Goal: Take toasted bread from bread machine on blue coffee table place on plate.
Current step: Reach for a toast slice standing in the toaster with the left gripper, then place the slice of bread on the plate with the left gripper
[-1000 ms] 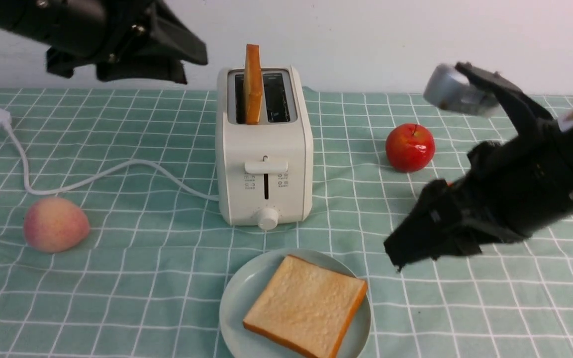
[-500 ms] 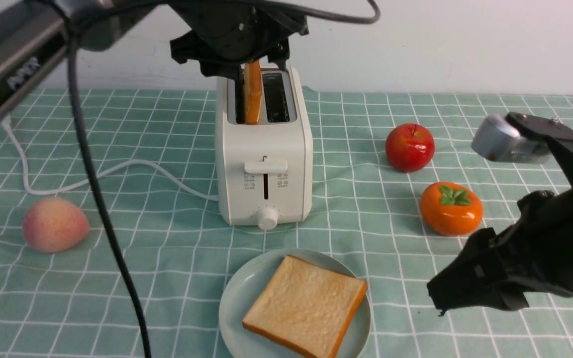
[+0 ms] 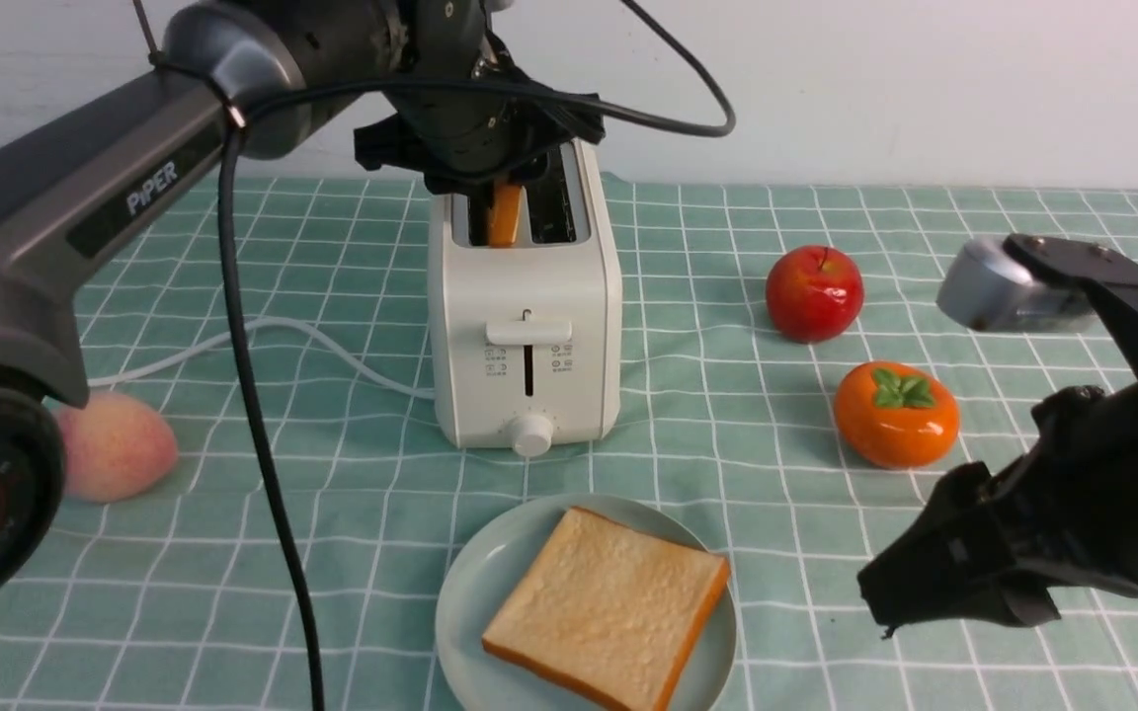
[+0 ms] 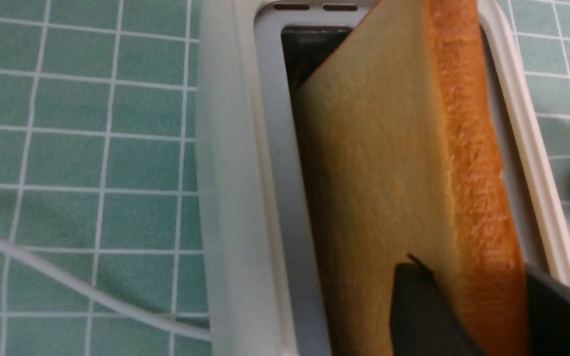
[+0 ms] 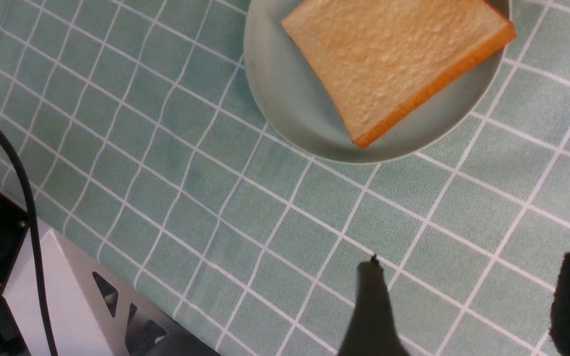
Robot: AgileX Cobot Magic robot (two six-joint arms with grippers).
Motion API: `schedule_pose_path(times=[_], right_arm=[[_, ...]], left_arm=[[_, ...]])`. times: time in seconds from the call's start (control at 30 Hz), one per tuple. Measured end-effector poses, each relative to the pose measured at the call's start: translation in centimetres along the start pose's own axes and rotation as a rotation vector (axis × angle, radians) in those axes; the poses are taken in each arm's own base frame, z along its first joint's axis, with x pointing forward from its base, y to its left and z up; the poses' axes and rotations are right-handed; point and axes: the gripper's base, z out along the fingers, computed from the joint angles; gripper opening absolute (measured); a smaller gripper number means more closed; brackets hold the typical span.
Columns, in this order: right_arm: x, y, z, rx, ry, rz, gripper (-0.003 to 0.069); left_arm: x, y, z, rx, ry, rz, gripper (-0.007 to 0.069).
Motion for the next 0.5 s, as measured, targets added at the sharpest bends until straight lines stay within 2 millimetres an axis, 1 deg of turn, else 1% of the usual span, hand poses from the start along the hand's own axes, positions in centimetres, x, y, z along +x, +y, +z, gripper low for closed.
schedule_pose_path(times=[0.03, 0.07, 0.1, 0.13, 0.17, 0.2, 0.27, 0.3, 0.33, 0.37, 0.4, 0.47, 0.5], right_arm=[[0.0, 0.0, 0.0, 0.0, 0.0, 0.0, 0.0463], [0.0, 0.0, 0.0, 0.0, 0.0, 0.0, 0.0463], [0.0, 0.0, 0.0, 0.0, 0.001, 0.0, 0.0463], [0.0, 0.0, 0.0, 0.0, 0.002, 0.001, 0.0463], [0.0, 0.0, 0.0, 0.0, 0.002, 0.001, 0.0463], [0.1, 0.0, 0.1, 0.0, 0.004, 0.002, 0.0463], [0.2, -0.1, 0.2, 0.003, 0.008, 0.002, 0.0463], [0.2, -0.1, 0.2, 0.005, 0.009, 0.001, 0.0463], [0.2, -0.1, 0.2, 0.005, 0.009, 0.001, 0.0463], [0.2, -0.2, 0.2, 0.01, 0.009, -0.002, 0.0463], [0.2, -0.2, 0.2, 0.011, 0.009, -0.002, 0.0463], [0.0, -0.3, 0.2, 0.02, -0.006, -0.006, 0.0463], [0.0, -0.3, 0.2, 0.021, -0.011, -0.006, 0.0463]], left_arm=[[-0.1, 0.1, -0.5, -0.007, 0.003, 0.001, 0.0111], [-0.2, 0.2, -1.0, -0.011, 0.003, -0.001, 0.0088], [-0.5, 0.2, -2.0, -0.009, -0.004, -0.002, 0.0075], [-1.0, 0.3, -3.3, -0.005, -0.021, 0.001, 0.0078], [-1.0, 0.3, -3.6, -0.007, -0.024, 0.004, 0.008], [-1.3, 0.3, -4.7, -0.002, -0.04, 0.011, 0.0083], [-2.2, 0.3, -9.7, 0.018, -0.09, 0.043, 0.0085], [-2.4, 0.4, -11.4, 0.024, -0.106, 0.057, 0.0085], [-2.5, 0.4, -12.3, 0.029, -0.117, 0.059, 0.0085], [-2.6, 0.7, -15.8, 0.035, -0.139, 0.075, 0.0085], [-2.5, 0.8, -16.2, 0.032, -0.135, 0.077, 0.0085], [-1.6, 1.9, -21.5, 0.028, -0.143, 0.1, 0.0085], [-1.0, 2.3, -22.4, 0.02, -0.13, 0.106, 0.0085]])
